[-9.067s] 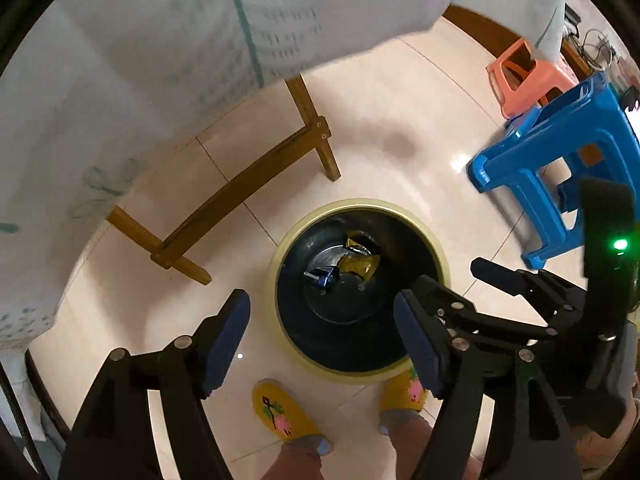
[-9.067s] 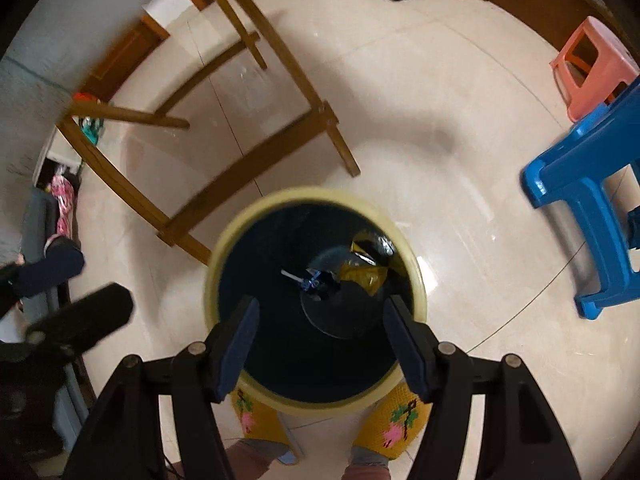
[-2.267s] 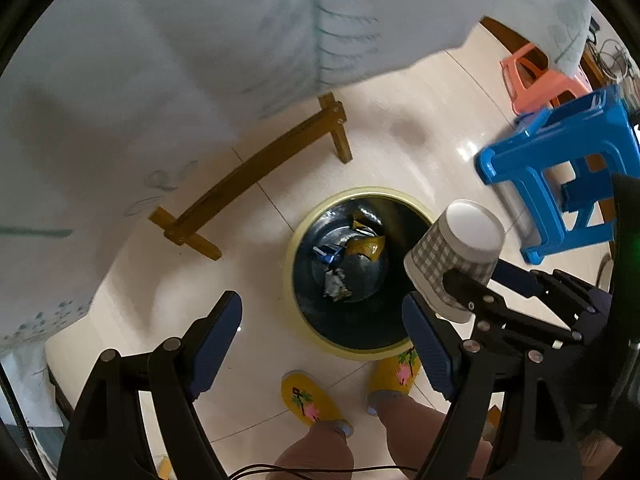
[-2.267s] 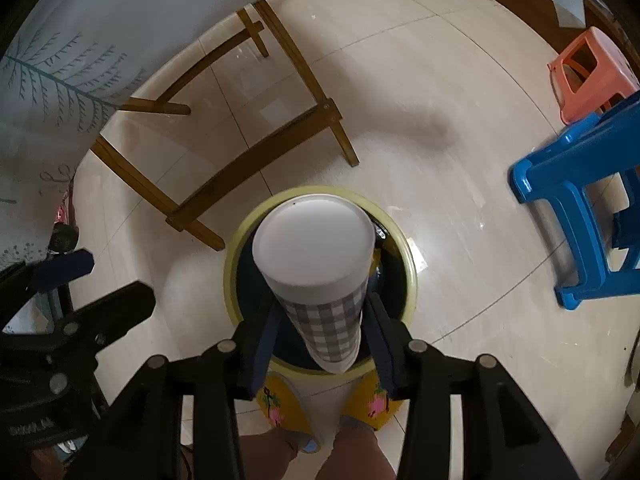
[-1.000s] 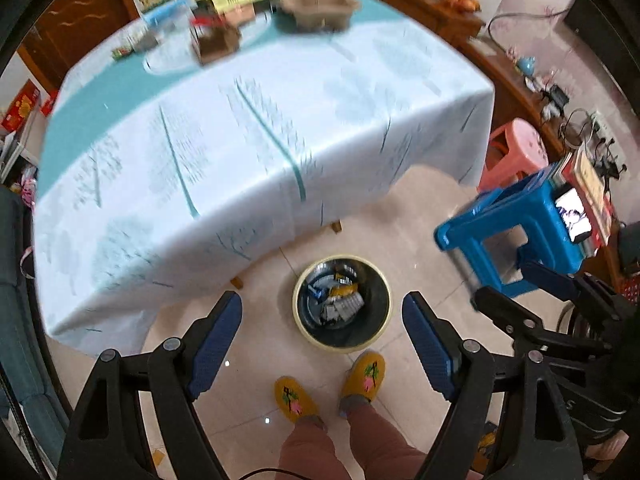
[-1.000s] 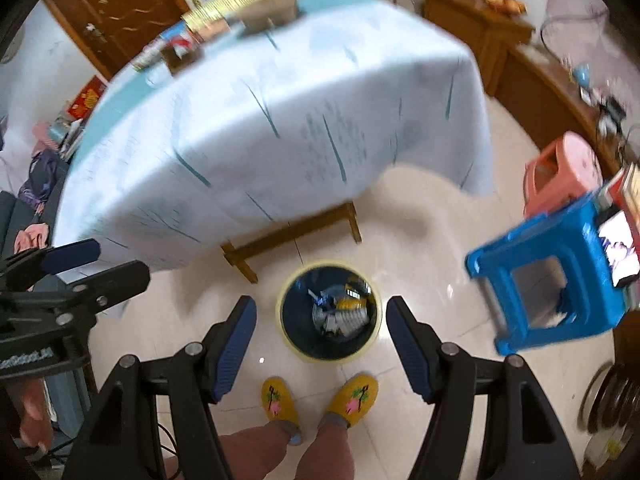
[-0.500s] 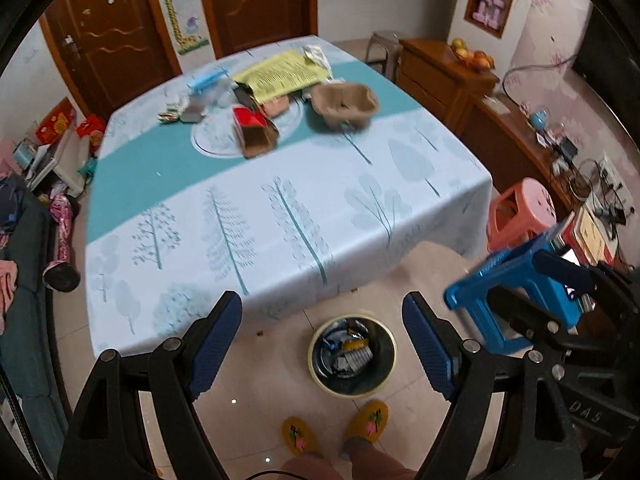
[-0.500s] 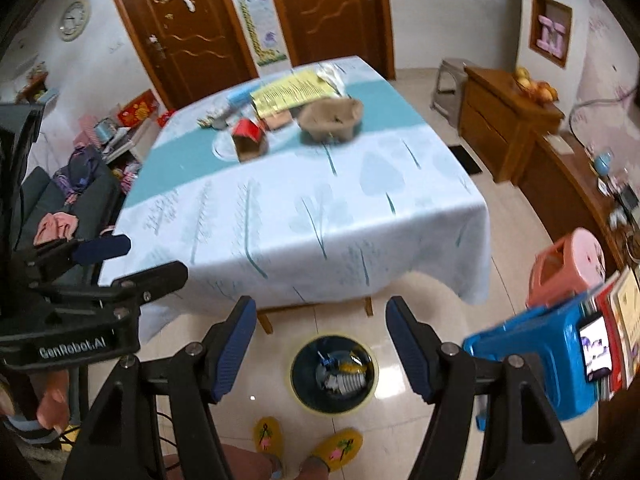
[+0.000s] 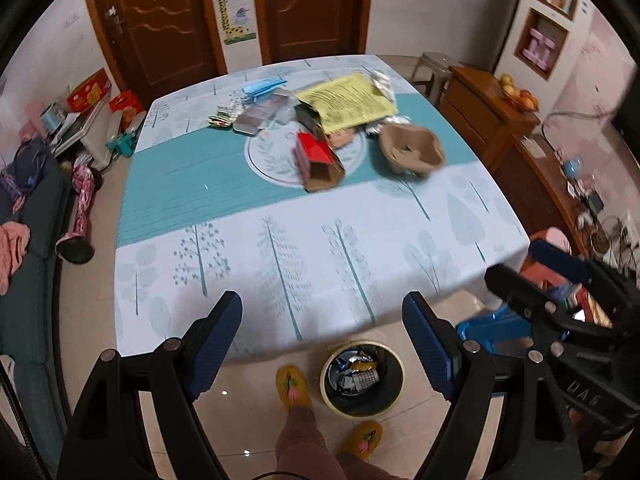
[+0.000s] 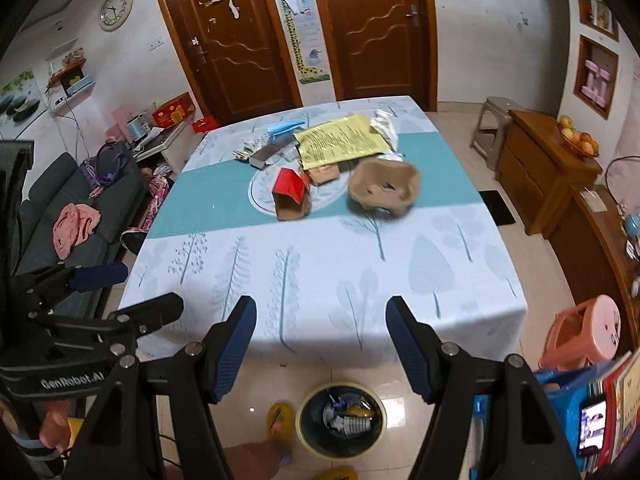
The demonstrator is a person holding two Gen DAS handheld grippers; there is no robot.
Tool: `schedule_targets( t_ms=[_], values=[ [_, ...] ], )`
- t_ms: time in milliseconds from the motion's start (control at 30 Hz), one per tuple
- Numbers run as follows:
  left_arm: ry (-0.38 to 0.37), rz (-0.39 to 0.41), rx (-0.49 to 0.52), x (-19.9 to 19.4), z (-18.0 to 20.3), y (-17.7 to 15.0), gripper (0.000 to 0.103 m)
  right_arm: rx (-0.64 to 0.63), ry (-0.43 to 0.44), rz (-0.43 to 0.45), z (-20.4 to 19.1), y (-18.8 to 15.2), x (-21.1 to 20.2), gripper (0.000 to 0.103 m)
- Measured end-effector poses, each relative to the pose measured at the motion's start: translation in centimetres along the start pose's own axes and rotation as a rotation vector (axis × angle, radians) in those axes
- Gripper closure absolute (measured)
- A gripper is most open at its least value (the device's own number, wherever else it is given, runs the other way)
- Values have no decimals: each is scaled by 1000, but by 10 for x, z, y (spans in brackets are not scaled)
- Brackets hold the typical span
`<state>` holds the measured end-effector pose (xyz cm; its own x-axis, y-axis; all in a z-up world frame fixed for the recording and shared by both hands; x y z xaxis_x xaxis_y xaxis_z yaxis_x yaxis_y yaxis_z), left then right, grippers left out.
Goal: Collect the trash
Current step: 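Grasp the red box with the left gripper while the right gripper reaches the yellow paper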
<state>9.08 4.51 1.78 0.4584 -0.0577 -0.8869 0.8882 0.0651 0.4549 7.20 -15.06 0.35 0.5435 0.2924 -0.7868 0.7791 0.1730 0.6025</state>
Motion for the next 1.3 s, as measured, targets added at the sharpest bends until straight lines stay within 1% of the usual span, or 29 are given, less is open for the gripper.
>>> schedule_targets(
  t_ms=[200, 233, 300, 400, 467, 600, 733, 767, 800, 833, 867, 900, 933, 967, 1000, 1033, 1100, 1167, 1300],
  values=[
    [-58, -78, -37, 48, -17, 65, 22, 27, -21, 11, 4, 39, 31, 36],
    [-64, -98, -38, 62, -18, 79, 22, 38, -27, 12, 6, 45, 35, 36],
    [-72, -133, -34, 86, -17, 98, 22, 71, -32, 5, 12, 59, 47, 36],
    [-82, -215, -15, 134, -10, 124, 22, 123, -57, -16, 24, 80, 70, 36],
    [-81, -261, -14, 163, -6, 135, 22, 158, -72, -21, 31, 91, 81, 36],
    [-76, -322, -35, 210, -1, 151, 22, 217, -109, -32, 43, 108, 105, 36],
    [-50, -352, -47, 243, 3, 158, 22, 247, -137, -50, 49, 117, 120, 36],
    [-40, -353, -48, 249, 3, 159, 24, 249, -144, -56, 49, 119, 123, 36],
    [-32, -355, -49, 254, 2, 160, 27, 249, -148, -59, 49, 121, 125, 36],
    [-30, -360, -52, 258, 1, 160, 37, 249, -150, -62, 49, 123, 127, 36],
    [-38, -376, -59, 264, -1, 159, 43, 251, -149, -67, 48, 126, 130, 36],
    [-55, -375, -65, 264, -3, 158, 44, 256, -145, -70, 48, 127, 133, 36],
    [-73, -369, -73, 263, -5, 158, 47, 264, -139, -75, 48, 129, 136, 36],
    [-86, -355, -75, 262, -8, 158, 74, 280, -124, -81, 48, 132, 140, 36],
    [-85, -344, -67, 261, -12, 158, 86, 296, -108, -83, 48, 133, 143, 36],
    [-85, -364, -60, 263, -17, 157, 88, 314, -90, -86, 48, 136, 147, 36],
    [-115, -382, -94, 265, -32, 155, 91, 351, -58, -95, 48, 141, 155, 36],
    [-116, -363, -113, 261, -48, 156, 91, 360, -52, -102, 46, 147, 164, 36],
    [-127, -338, -133, 251, -75, 156, 91, 317, -64, -119, 35, 161, 184, 36]
  ],
)
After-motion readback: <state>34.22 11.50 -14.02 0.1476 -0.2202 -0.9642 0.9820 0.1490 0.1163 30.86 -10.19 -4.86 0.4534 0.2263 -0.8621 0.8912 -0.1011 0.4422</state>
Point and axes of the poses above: each gripper's, at about its wrist camera, not at the fingertips, and x roughly the way its jaws point, z to its right, y to its top, the point moved 2 cm from there along x, roughly the way its jaws point, and after that the axes turned 5 degrees about -x, right-handed, at the moved point
